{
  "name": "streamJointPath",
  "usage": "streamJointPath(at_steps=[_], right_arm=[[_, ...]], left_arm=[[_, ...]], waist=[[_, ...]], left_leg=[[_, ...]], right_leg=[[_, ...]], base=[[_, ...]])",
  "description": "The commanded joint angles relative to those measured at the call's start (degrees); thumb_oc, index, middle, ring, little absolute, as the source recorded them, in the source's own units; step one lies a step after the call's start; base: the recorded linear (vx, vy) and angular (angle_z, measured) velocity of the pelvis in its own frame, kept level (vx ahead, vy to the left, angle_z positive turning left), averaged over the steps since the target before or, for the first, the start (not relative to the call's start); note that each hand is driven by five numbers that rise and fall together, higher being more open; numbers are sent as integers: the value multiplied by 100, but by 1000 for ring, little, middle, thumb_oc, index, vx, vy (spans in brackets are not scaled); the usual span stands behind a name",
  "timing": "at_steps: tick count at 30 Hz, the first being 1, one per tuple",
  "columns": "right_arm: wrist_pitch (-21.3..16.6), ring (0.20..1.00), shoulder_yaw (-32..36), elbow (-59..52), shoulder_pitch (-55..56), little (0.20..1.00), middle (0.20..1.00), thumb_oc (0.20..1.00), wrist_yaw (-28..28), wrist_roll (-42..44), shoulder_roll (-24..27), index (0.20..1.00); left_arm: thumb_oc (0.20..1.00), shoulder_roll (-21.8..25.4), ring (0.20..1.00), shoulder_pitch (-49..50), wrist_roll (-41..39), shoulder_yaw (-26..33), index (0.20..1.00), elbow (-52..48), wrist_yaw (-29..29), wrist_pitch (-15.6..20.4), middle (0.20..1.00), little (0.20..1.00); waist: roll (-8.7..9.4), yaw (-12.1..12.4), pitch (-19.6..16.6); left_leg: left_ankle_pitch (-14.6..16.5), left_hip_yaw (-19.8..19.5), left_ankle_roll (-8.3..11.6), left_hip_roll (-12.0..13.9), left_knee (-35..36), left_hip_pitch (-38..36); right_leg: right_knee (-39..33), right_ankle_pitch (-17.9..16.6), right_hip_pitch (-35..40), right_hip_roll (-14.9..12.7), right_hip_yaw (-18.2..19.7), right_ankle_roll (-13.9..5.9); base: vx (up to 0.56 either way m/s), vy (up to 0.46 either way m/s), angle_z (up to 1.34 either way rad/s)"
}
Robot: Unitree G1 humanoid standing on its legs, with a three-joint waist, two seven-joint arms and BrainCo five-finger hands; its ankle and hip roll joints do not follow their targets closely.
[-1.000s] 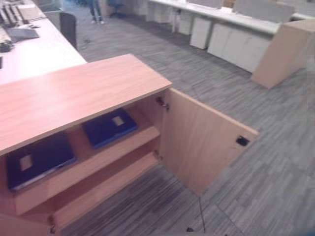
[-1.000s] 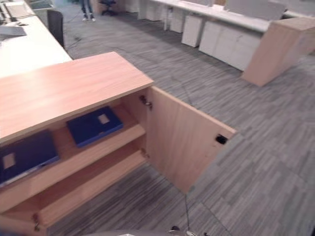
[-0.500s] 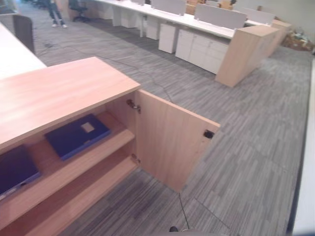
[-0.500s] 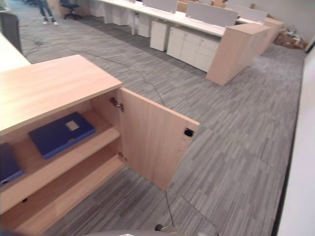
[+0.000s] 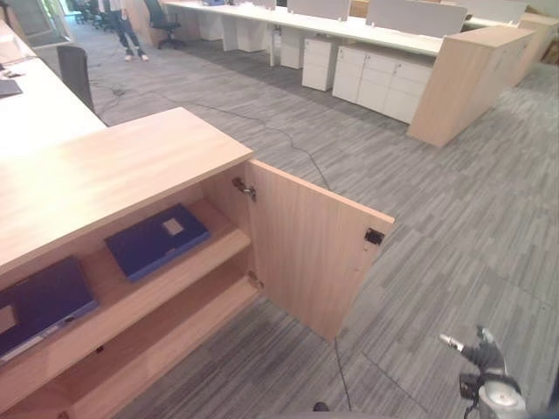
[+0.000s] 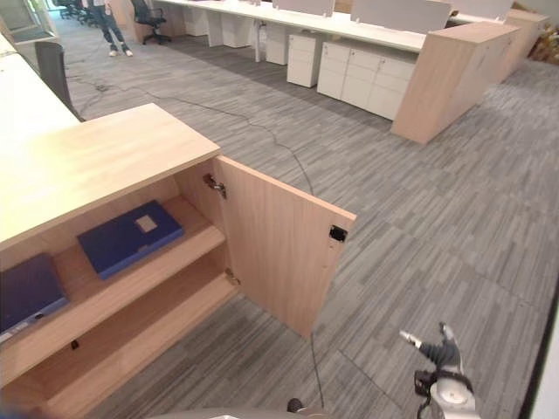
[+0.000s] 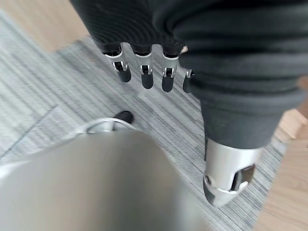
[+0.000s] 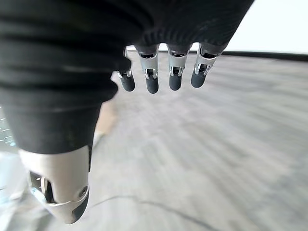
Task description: Put the empty folder in the office cabinet
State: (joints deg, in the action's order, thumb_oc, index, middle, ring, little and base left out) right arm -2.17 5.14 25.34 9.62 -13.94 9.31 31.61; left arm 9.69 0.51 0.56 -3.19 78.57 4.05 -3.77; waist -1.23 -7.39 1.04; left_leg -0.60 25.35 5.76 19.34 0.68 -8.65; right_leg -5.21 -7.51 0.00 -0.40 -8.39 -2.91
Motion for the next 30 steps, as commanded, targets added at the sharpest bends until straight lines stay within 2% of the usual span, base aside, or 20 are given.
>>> streamJointPath(at_steps=[1, 4, 5, 8, 9, 16, 21, 30], right_arm=[[-333, 1000, 209, -279, -341, 1000, 1000, 1000, -43, -321, 104, 1000], [-391, 1000, 189, -822, -469, 1000, 1000, 1000, 205, -413, 364, 1000], [-458, 1000, 79, -995, -606, 1000, 1000, 1000, 472, -265, 525, 1000], [-541, 1000, -104, -917, -798, 1000, 1000, 1000, 702, 74, 626, 1000], [-545, 1000, -430, -584, -1224, 1000, 1000, 1000, 827, 329, 732, 1000], [-499, 1000, -1021, -73, -1946, 1000, 1000, 1000, 1056, 755, 930, 1000], [-466, 1000, -1301, 78, -2225, 1000, 1000, 1000, 1212, 969, 1031, 1000], [-458, 1000, -1773, 922, -2827, 1000, 1000, 1000, 1240, 1521, 776, 1000]], left_arm=[[1000, 142, 1000, -39, 86, -80, 1000, 139, -33, 71, 1000, 1000], [1000, 157, 1000, 29, 88, -119, 1000, -14, -133, 87, 1000, 1000], [1000, 182, 1000, 65, 77, -167, 1000, -62, -206, 103, 1000, 1000], [1000, 204, 1000, 94, 60, -223, 1000, -71, -279, 107, 1000, 1000], [1000, 234, 1000, 84, 35, -312, 1000, -19, -374, 123, 1000, 1000], [1000, 347, 1000, 54, 49, -327, 1000, 230, -374, 111, 1000, 1000], [1000, 373, 1000, 94, 53, -290, 1000, 294, -370, 94, 1000, 1000], [1000, 231, 1000, 321, -119, -455, 1000, 242, -295, 157, 1000, 1000]], waist=[[489, 40, -153], [425, 96, -141], [397, 146, -129], [373, 184, -127], [353, 263, -138], [346, 394, -157], [343, 454, -168], [356, 619, -131]], left_leg=[[-199, -118, 243, -59, -142, 332], [-248, -148, 269, -55, -124, 358], [-273, -175, 285, -49, -129, 386], [-295, -206, 302, -42, -145, 410], [-318, -224, 321, -33, -152, 419], [-365, -294, 370, -38, -157, 466], [-407, -322, 390, -46, -114, 477], [-492, -425, 422, -50, -81, 536]], right_leg=[[71, 1138, 436, 110, -52, -181], [82, 1157, 446, 127, -97, -166], [90, 1168, 445, 134, -113, -157], [98, 1175, 449, 140, -128, -146], [76, 1177, 480, 149, -148, -125], [61, 1201, 545, 164, -216, -79], [56, 1213, 560, 161, -251, -69], [43, 1255, 581, 190, -319, -39]], base=[[-19, 9, 11], [-28, 8, 5], [-35, 9, 3], [-14, 3, 1], [0, 0, 0], [-5, -1, 5], [-1, 0, 6], [-17, -12, 4]])
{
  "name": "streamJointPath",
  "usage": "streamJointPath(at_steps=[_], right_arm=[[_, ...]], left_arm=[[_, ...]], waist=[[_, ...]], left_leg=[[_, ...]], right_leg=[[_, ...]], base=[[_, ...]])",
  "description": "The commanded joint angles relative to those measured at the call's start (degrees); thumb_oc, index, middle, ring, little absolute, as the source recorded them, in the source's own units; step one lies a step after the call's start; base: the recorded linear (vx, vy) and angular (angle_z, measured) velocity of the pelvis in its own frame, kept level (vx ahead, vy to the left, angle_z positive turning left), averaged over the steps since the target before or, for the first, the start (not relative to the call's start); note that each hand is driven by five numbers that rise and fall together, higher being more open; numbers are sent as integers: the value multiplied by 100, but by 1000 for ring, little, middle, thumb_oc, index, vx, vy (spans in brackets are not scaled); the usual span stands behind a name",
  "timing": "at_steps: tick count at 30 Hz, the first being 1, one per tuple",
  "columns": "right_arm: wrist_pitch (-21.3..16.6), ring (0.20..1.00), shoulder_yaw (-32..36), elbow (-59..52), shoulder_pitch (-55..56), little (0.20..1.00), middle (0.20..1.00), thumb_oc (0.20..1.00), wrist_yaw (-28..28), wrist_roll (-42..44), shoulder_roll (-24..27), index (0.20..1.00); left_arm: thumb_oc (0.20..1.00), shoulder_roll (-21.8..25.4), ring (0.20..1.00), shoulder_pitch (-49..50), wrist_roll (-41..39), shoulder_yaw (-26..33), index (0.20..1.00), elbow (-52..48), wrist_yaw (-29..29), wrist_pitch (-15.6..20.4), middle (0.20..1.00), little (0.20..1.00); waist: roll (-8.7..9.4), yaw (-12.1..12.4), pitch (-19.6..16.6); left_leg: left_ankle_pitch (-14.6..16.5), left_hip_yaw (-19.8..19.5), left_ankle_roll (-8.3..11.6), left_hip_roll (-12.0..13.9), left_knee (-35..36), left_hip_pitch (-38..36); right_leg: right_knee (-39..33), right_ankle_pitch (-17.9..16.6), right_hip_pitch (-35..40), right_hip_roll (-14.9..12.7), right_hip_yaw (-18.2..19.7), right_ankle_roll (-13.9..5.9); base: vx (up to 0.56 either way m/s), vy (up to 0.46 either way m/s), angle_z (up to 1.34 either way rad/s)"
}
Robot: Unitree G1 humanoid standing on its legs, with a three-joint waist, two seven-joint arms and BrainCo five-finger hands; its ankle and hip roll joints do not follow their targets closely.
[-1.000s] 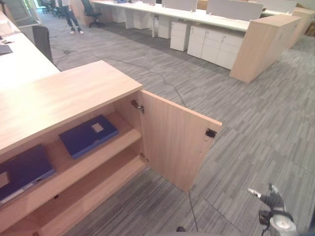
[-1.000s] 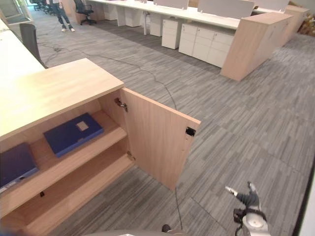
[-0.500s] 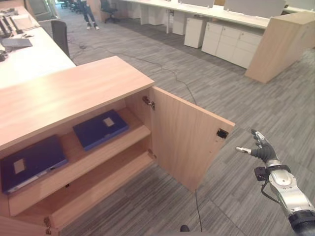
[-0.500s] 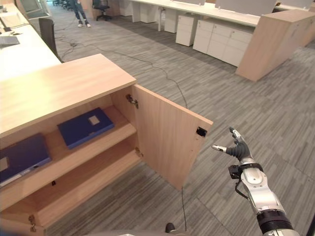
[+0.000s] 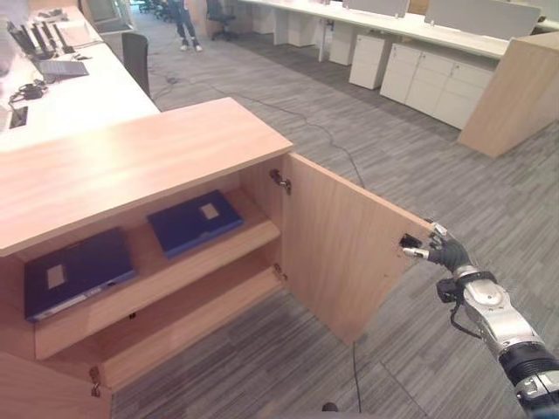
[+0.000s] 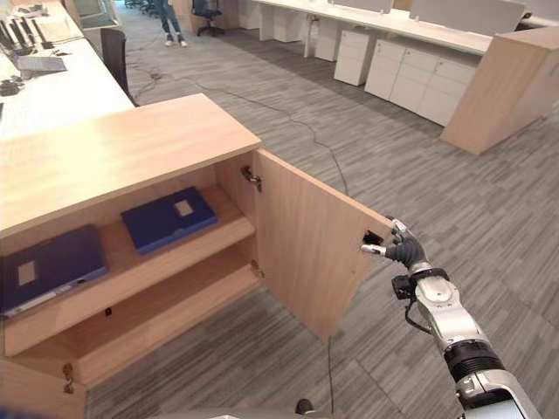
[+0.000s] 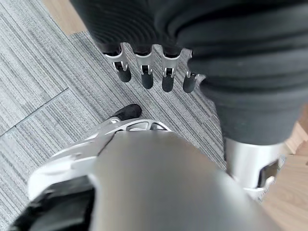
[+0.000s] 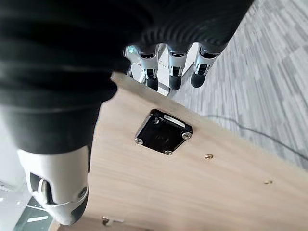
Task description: Put the empty folder in the office cabinet
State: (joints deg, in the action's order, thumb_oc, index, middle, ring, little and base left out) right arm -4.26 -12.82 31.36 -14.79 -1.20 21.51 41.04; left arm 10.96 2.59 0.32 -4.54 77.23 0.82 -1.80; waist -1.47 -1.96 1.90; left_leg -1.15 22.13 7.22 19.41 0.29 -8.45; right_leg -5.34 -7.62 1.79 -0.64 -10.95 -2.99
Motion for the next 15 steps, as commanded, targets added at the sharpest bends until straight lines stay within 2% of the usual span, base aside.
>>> streamJointPath(at_steps=[1, 3, 6, 10, 15], right_arm=[[-214, 1000, -53, 443, -468, 1000, 1000, 1000, 2, 292, -181, 1000], [-175, 1000, -164, 560, -558, 1000, 1000, 1000, 35, 223, -187, 1000], [-129, 1000, -295, 667, -625, 1000, 1000, 1000, 106, 234, -226, 1000], [11, 1000, -585, 1035, -702, 1000, 1000, 1000, 418, 670, -493, 1000], [123, 1000, -1280, 209, -529, 1000, 1000, 1000, 1044, 1453, -874, 1000]], left_arm=[[1000, 117, 1000, 125, -95, -330, 1000, 392, 3, -53, 1000, 1000], [1000, 140, 1000, 129, -70, -345, 1000, 390, 3, -47, 1000, 1000], [1000, 163, 1000, 133, -71, -357, 1000, 384, -2, -45, 1000, 1000], [1000, 168, 1000, 182, -72, -407, 1000, 404, -50, -39, 1000, 1000], [1000, 197, 1000, 208, -42, -387, 1000, 371, -122, -37, 1000, 1000]], waist=[[386, 110, -197], [398, 150, -180], [393, 171, -176], [387, 235, -163], [380, 293, -122]], left_leg=[[-461, -132, 275, -73, -30, 537], [-575, -103, 220, -76, -26, 617], [-589, -130, 220, -82, -19, 634], [-608, -179, 220, -104, -10, 651], [-621, -213, 219, -110, -33, 675]], right_leg=[[52, 1268, 397, 214, -85, -29], [58, 1190, 328, 200, -141, 4], [53, 1189, 329, 199, -161, 8], [39, 1184, 335, 193, -191, 18], [66, 1200, 328, 193, -222, 21]], base=[[-39, -19, 10], [-92, -22, 8], [-36, -4, 9], [-33, 5, 4], [-13, 4, 2]])
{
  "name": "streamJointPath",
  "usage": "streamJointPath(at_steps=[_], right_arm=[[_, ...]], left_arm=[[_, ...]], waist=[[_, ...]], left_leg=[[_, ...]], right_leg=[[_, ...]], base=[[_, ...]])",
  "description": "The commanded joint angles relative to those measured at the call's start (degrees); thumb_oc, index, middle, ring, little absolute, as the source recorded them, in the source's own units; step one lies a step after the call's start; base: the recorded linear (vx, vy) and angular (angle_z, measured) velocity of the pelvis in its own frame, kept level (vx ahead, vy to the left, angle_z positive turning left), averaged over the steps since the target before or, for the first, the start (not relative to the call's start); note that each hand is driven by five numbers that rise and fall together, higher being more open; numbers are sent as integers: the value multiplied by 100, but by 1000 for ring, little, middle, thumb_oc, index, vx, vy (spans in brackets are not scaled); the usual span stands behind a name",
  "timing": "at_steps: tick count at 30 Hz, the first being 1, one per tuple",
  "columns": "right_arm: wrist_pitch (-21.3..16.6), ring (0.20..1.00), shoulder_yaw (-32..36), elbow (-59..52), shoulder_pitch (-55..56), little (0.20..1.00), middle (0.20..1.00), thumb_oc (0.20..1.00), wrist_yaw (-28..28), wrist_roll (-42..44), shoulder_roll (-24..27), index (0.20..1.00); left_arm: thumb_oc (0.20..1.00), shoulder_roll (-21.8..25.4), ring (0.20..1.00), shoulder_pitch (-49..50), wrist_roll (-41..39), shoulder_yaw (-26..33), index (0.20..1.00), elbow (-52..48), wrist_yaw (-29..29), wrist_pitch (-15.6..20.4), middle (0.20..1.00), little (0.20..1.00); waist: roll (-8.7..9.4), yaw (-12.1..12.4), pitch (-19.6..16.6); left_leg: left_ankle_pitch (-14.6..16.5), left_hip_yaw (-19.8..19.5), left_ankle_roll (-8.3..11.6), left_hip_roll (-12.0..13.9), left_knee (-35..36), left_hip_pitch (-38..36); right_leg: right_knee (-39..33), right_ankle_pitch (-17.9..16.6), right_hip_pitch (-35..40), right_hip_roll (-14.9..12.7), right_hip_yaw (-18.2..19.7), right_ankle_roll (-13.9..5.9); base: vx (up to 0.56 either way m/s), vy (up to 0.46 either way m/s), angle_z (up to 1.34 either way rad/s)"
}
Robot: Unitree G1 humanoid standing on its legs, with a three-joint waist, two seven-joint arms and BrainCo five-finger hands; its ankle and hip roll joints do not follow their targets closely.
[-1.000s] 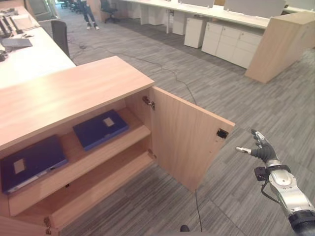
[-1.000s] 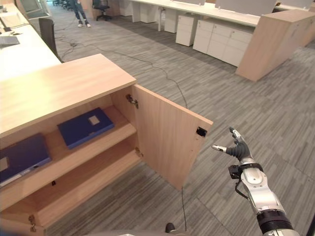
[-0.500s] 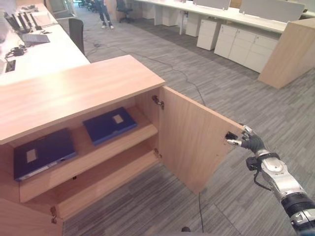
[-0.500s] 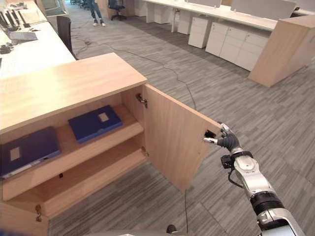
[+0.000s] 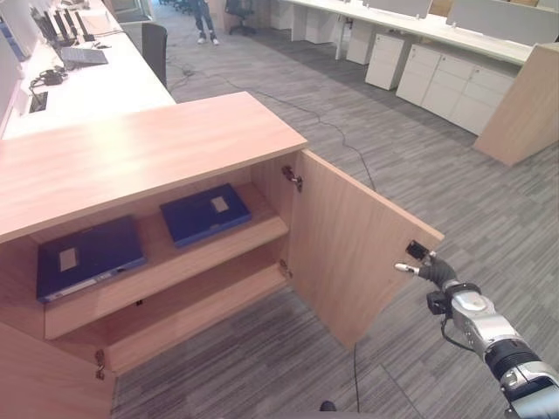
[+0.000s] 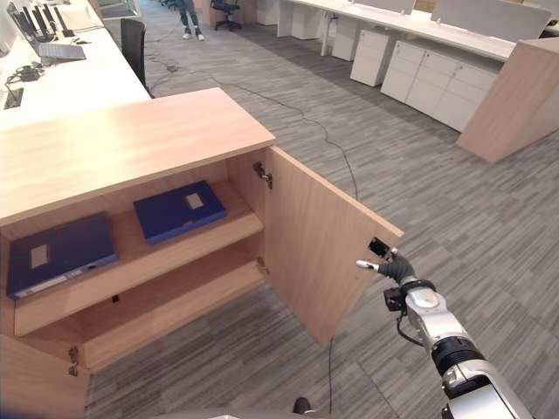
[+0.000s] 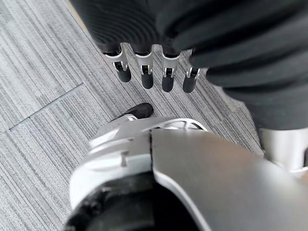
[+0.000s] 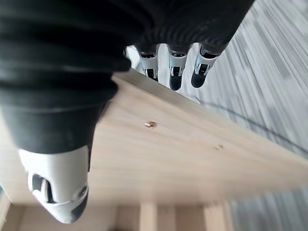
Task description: Put the empty folder in the office cabinet
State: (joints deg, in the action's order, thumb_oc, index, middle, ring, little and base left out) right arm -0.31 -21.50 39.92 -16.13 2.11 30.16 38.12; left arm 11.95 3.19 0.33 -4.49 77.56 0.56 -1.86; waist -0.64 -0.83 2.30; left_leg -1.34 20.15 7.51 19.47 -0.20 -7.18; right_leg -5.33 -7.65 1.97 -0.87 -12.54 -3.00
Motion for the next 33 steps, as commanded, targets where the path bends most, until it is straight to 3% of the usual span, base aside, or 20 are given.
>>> streamJointPath(at_steps=[1, 5, 7, 14, 22, 28, 33], right_arm=[[-251, 1000, -599, -991, -332, 1000, 1000, 1000, 921, 801, -646, 1000], [-180, 1000, -1308, -2264, 6, 1000, 1000, 1000, 1671, 1798, -1131, 1000], [-127, 1000, -1460, -2484, 86, 1000, 1000, 1000, 1787, 1985, -1277, 1000], [-309, 1000, -1954, -3309, 296, 1000, 1000, 1000, 2030, 2535, -1951, 1000], [-408, 1000, -2368, -3267, 32, 1000, 1000, 1000, 1944, 2666, -2375, 1000], [-312, 1000, -2528, -3169, 106, 1000, 1000, 1000, 1984, 2576, -2393, 1000], [-323, 1000, -2522, -3132, 202, 1000, 1000, 1000, 1992, 2076, -1927, 1000]], left_arm=[[1000, 97, 1000, 169, -7, -387, 1000, 324, -115, -11, 1000, 1000], [1000, 130, 1000, 218, 141, -361, 1000, 204, -142, 88, 1000, 1000], [1000, 127, 1000, 245, 122, -337, 1000, 183, -143, 101, 1000, 1000], [1000, 152, 1000, 406, -170, -10, 1000, 188, -17, 123, 1000, 1000], [1000, 216, 1000, 378, -300, 45, 1000, 256, 103, 139, 1000, 1000], [1000, 246, 1000, 310, -341, 32, 1000, 263, 100, 168, 1000, 1000], [1000, 303, 1000, 208, -345, -35, 1000, 195, 62, 272, 1000, 1000]], waist=[[299, 190, -150], [318, 246, -116], [322, 264, -109], [349, 411, -68], [340, 568, -43], [325, 625, 9], [316, 731, 192]], left_leg=[[-607, -25, 195, -116, 8, 549], [-608, -54, 203, -100, -13, 544], [-610, -68, 202, -96, -18, 549], [-634, -185, 199, -40, -53, 627], [-721, -321, 211, -4, -10, 679], [-793, -419, 213, -46, 59, 742], [-905, -594, 203, -132, -205, 1219]], right_leg=[[71, 1208, 313, 217, -63, 22], [87, 1219, 328, 207, -112, 25], [95, 1220, 328, 204, -123, 30], [99, 1222, 313, 224, -191, 55], [107, 1224, 298, 235, -304, 88], [90, 1205, 283, 216, -409, 84], [76, 1201, 246, 62, -760, 84]], base=[[-18, 2, -3], [-4, 0, -1], [0, 0, 0], [0, -22, 10], [17, -26, 12], [11, -18, 13], [-33, 8, 20]])
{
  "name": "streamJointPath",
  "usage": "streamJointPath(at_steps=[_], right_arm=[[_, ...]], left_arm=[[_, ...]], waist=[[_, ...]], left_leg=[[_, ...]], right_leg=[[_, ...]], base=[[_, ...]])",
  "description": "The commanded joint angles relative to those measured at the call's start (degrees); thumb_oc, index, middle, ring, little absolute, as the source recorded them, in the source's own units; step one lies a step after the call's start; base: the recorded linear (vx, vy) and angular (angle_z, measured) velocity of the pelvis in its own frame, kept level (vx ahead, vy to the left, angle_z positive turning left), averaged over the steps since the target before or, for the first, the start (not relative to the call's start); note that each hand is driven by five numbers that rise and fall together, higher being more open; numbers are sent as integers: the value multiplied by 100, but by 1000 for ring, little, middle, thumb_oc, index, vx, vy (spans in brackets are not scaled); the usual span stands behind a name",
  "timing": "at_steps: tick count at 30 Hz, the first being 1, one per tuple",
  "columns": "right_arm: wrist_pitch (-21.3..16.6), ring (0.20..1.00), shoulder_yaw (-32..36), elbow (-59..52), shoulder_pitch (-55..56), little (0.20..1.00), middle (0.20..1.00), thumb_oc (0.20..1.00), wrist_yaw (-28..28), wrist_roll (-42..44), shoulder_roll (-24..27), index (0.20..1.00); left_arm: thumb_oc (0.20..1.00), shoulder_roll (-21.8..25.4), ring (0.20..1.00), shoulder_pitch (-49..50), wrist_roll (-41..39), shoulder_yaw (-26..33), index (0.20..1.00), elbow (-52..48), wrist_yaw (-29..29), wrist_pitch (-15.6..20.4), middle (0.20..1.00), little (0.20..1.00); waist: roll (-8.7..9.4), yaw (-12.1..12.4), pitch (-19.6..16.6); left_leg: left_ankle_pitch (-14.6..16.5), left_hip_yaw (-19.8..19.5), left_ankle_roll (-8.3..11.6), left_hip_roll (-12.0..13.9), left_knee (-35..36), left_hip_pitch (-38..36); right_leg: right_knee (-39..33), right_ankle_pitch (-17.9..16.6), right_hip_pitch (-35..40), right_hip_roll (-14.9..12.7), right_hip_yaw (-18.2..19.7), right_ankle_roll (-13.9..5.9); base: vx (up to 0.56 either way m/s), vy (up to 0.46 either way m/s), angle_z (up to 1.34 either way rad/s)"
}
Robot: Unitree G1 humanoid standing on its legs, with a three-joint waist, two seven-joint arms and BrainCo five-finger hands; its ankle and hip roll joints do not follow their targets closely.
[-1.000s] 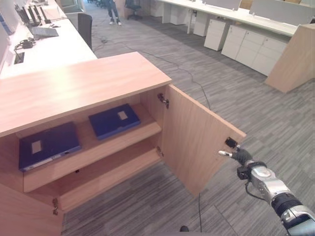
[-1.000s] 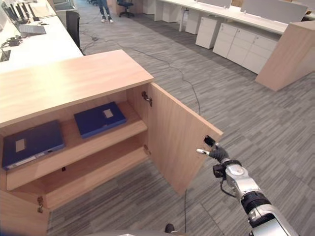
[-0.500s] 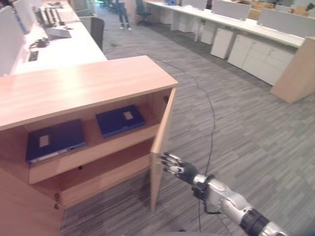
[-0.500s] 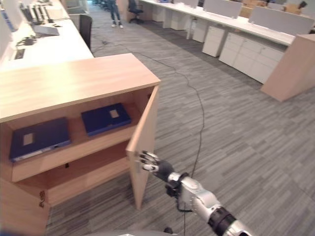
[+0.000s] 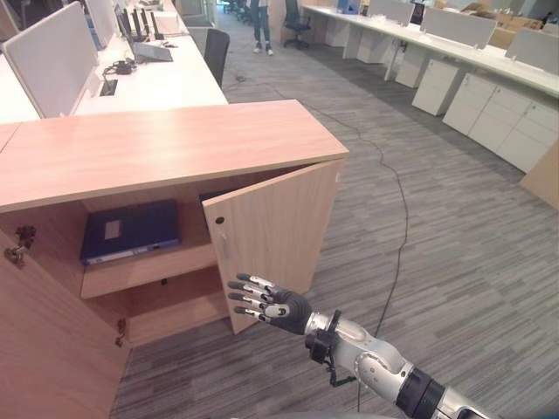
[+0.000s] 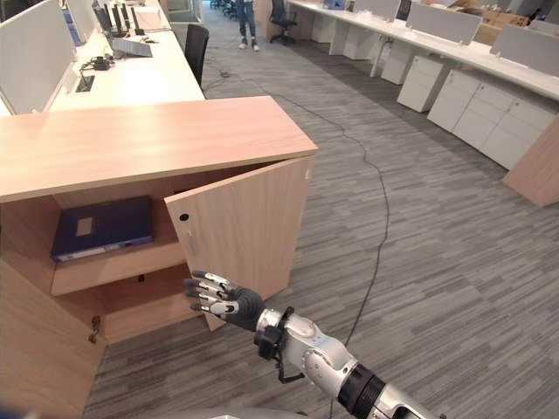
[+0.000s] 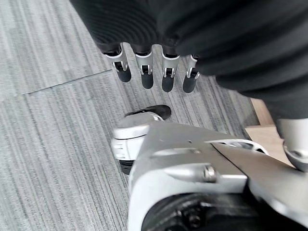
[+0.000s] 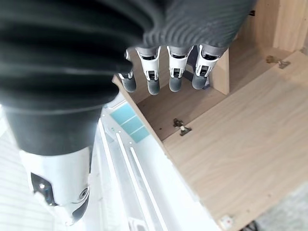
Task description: Put the empty folder in the office cabinet
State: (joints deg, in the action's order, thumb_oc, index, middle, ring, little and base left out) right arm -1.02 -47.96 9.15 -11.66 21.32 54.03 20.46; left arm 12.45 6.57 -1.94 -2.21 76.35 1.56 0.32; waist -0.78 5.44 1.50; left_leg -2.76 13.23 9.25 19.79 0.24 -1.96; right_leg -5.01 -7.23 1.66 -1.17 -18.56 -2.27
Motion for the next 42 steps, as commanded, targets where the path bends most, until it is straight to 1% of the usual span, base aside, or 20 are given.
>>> streamJointPath(at_steps=[1, 5, 7, 14, 16, 19, 21, 22, 25, 26, 27, 29, 30, 32, 34, 36, 38, 39, 41, 42], right_arm=[[-251, 1000, 124, -56, -244, 1000, 1000, 1000, 71, -312, -160, 1000], [-212, 1000, 309, 106, -24, 1000, 1000, 1000, -41, -954, 267, 1000], [-203, 1000, 468, 530, 156, 1000, 1000, 1000, -205, -1816, 483, 1000], [-89, 1000, 1186, 2955, 541, 1000, 1000, 1000, -1114, -3970, 42, 1000], [20, 1000, 1227, 3339, 506, 1000, 1000, 1000, -1278, -4314, -97, 1000], [127, 1000, 1627, 4131, 593, 1000, 1000, 1000, -1627, -4458, -447, 1000], [245, 1000, 2217, 5014, 827, 1000, 1000, 1000, -1830, -4270, -718, 1000], [241, 1000, 2218, 5019, 825, 1000, 1000, 1000, -1830, -4271, -721, 1000], [336, 1000, 3335, 6407, 887, 1000, 1000, 1000, -2139, -3905, -924, 1000], [330, 1000, 3349, 6421, 879, 1000, 1000, 1000, -2137, -3908, -928, 1000], [381, 1000, 3578, 6644, 949, 1000, 1000, 1000, -2191, -3978, -917, 1000], [376, 1000, 3594, 6654, 942, 1000, 1000, 1000, -2189, -3986, -921, 1000], [445, 1000, 3690, 6767, 1034, 1000, 1000, 1000, -2217, -4091, -885, 1000], [393, 1000, 3965, 6622, 1170, 1000, 1000, 1000, -2288, -3679, -868, 1000], [315, 1000, 4151, 6554, 1243, 1000, 1000, 1000, -2324, -3345, -892, 1000], [131, 1000, 4364, 6615, 1248, 1000, 1000, 1000, -2415, -2693, -1035, 1000], [128, 1000, 4365, 6620, 1243, 1000, 1000, 1000, -2414, -2689, -1033, 1000], [130, 1000, 4438, 6746, 1311, 1000, 1000, 1000, -2397, -2546, -1076, 1000], [141, 1000, 4455, 6801, 1312, 1000, 1000, 1000, -2401, -2487, -1084, 1000], [162, 1000, 4490, 6880, 1305, 1000, 1000, 1000, -2404, -2363, -1099, 1000]], left_arm=[[1000, 253, 1000, -131, -118, -265, 1000, 317, -37, 54, 1000, 1000], [1000, 176, 1000, -154, -282, -256, 1000, 187, -86, 113, 1000, 1000], [1000, 125, 1000, -131, -234, -300, 1000, 139, -142, 136, 1000, 1000], [1000, -92, 1000, -94, -174, -430, 1000, 123, -100, 80, 1000, 1000], [1000, -116, 1000, -67, -176, -417, 1000, 182, -75, 30, 1000, 1000], [1000, -129, 1000, -25, -183, -337, 1000, 327, 7, -20, 1000, 1000], [1000, -101, 1000, -101, -93, -314, 1000, 453, 38, -40, 1000, 1000], [1000, -99, 1000, -103, -94, -315, 1000, 453, 37, -40, 1000, 1000], [1000, -64, 1000, -370, -60, -360, 1000, 551, 73, -39, 1000, 1000], [1000, -61, 1000, -376, -62, -372, 1000, 554, 73, -39, 1000, 1000], [1000, -23, 1000, -477, -57, -377, 1000, 556, 64, -43, 1000, 1000], [1000, -19, 1000, -485, -58, -387, 1000, 559, 63, -43, 1000, 1000], [1000, 2, 1000, -587, 0, -454, 1000, 575, 60, -77, 1000, 1000], [1000, 42, 1000, -666, 6, -542, 1000, 571, 77, -82, 1000, 1000], [1000, 50, 1000, -703, -13, -606, 1000, 565, 85, -55, 1000, 1000], [1000, -34, 1000, -855, -240, -780, 1000, 548, 164, 77, 1000, 1000], [1000, -36, 1000, -860, -242, -782, 1000, 553, 165, 80, 1000, 1000], [1000, -78, 1000, -875, -296, -844, 1000, 614, 168, 120, 1000, 1000], [1000, -83, 1000, -897, -301, -855, 1000, 624, 173, 126, 1000, 1000], [1000, -92, 1000, -916, -352, -862, 1000, 672, 153, 124, 1000, 1000]], waist=[[328, 94, 266], [321, 163, 364], [270, 171, 348], [232, 92, 253], [220, 89, 227], [227, 130, 146], [212, 143, 14], [216, 139, 16], [208, 143, -223], [217, 135, -221], [232, 178, -273], [249, 156, -258], [290, 121, -219], [267, -17, -133], [241, -120, -88], [-6, -363, 32], [-14, -362, 34], [-68, -547, 162], [-31, -581, 201], [29, -620, 253]], left_leg=[[-760, 85, 29, -163, -261, 715], [-819, 442, 71, -77, -541, 964], [-799, 782, 40, -70, -424, 939], [-799, 1728, -22, 27, -336, 915], [-735, 1689, -63, -42, -299, 885], [-557, 1469, -227, -372, -136, 822], [-404, 1240, -417, -830, 190, 686], [-405, 1237, -421, -837, 195, 684], [-128, 807, -652, -1448, 406, 596], [-121, 790, -663, -1469, 406, 598], [15, 600, -767, -1723, 421, 519], [29, 573, -790, -1765, 421, 508], [225, 286, -994, -2144, 448, 355], [366, -26, -1153, -2410, 476, 214], [393, -194, -1226, -2497, 476, 201], [337, -805, -1135, -2370, 476, 182], [341, -809, -1119, -2351, 476, 182], [171, -1284, -1101, -2342, 476, 184], [159, -1462, -1098, -2387, 476, 169], [149, -1861, -1061, -2484, 476, 146]], right_leg=[[45, 1159, 271, 93, -169, 11], [11, 1290, 345, -28, -626, 11], [1, 1299, 382, -124, -971, -44], [2, 1235, 468, -370, -1622, -128], [2, 1214, 503, -408, -1640, -166], [29, 1051, 564, -651, -1732, -290], [150, 904, 652, -980, -1938, -429], [152, 904, 654, -986, -1943, -433], [373, 689, 805, -1558, -2306, -718], [384, 687, 813, -1579, -2326, -736], [692, 626, 879, -1863, -2448, -812], [748, 642, 893, -1918, -2476, -846], [1510, 296, 915, -2451, -2535, -997], [2271, -246, 777, -2883, -2206, -1053], [2567, -341, 629, -2999, -1898, -1044], [2448, 561, -240, -2326, -458, -592], [2457, 586, -241, -2308, -466, -570], [1879, 865, -470, -1654, 230, -458], [1659, 849, -492, -1439, 530, -514], [1477, 833, -570, -1143, 1001, -602]], base=[[-11, -26, 55], [-13, 8, 86], [18, 56, 125], [18, 98, 68], [82, 146, 60], [87, 204, 24], [132, 303, 25], [114, 265, 66], [146, 313, 80], [222, 341, 84], [124, 183, 85], [139, 211, 98], [214, 315, 87], [199, 299, 96], [46, 106, 117], [35, -29, 77], [1, -75, 123], [-22, -116, 131], [24, -124, 143], [94, -139, 194]])
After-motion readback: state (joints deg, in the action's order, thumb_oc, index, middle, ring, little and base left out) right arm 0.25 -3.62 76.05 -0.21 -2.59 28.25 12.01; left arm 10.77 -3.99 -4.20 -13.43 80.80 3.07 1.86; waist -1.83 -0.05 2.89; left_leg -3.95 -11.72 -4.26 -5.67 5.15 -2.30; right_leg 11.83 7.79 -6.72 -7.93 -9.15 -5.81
